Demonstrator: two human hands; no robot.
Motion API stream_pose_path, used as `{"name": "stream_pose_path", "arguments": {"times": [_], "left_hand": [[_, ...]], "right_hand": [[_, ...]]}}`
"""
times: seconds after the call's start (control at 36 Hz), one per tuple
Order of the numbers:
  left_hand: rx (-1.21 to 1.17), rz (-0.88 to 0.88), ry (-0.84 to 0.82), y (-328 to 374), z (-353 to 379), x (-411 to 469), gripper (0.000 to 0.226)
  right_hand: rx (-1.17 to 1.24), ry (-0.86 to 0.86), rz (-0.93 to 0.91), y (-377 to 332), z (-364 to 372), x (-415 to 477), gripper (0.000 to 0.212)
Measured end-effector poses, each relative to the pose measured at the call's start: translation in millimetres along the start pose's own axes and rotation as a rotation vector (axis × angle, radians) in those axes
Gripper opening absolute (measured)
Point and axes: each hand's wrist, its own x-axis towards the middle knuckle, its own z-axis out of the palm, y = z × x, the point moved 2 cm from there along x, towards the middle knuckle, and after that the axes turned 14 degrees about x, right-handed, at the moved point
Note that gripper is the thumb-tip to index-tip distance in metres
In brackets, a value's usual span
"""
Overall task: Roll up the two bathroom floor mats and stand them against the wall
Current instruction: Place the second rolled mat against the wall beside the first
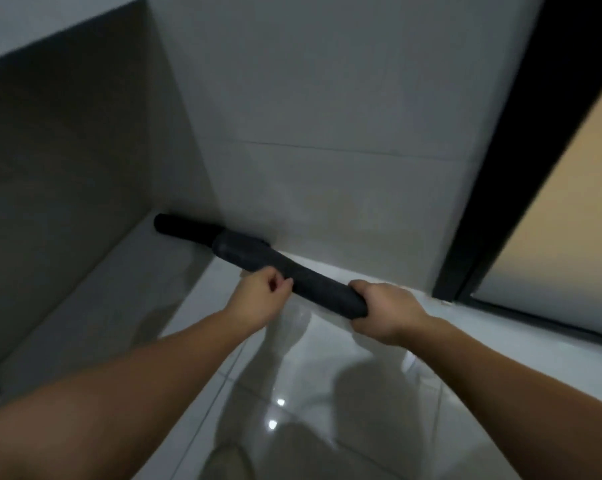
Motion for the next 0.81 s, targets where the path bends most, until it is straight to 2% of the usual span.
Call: {"name": "stream_pose_path", "arguments": {"times": [0.08,0.25,0.36,0.42,0.5,0.56,0.69,0.81], "left_hand": [[-0.115,-0.048,-0.237,-34.8,21.3,14.7,0.037],[-0.612,-0.159,-0.334,-68.9,31.6,51.3,0.042],[-1.006,-0.264,-0.325,-92.4,31.6,79.5,0.039],[-1.164,-0.299,-0.339,-101.6,26.6,86.0,0.031],[-1.244,-0.369,-0.276,-119.3,18.8,94.6,0.030],[-1.266,-0.388,-0.228,-127.3,13.4,99.1,0.037],[-1.261,-0.425,-0.185,-141.3,15.8,108.8,0.033],[-1.262,-0.507,-0.041,-155.0,21.4,117.0,0.036]], "right_hand": [[0.026,-0.008,0.018,-20.9,23.2,28.2,0.032],[0.141,0.014,0.081,-55.2,58.5,83.0,0.029],[0.305,0.003,0.148,-80.9,82.6,117.0,0.030],[0.406,-0.024,0.170,-92.2,92.2,132.8,0.032],[0.494,-0.090,0.168,-107.6,99.9,153.3,0.037],[0.500,-0.110,0.148,-113.2,102.3,164.0,0.039],[0.495,-0.165,0.112,-113.0,111.9,191.6,0.042],[0.485,-0.250,0.046,-113.5,131.8,218.1,0.045]]}}
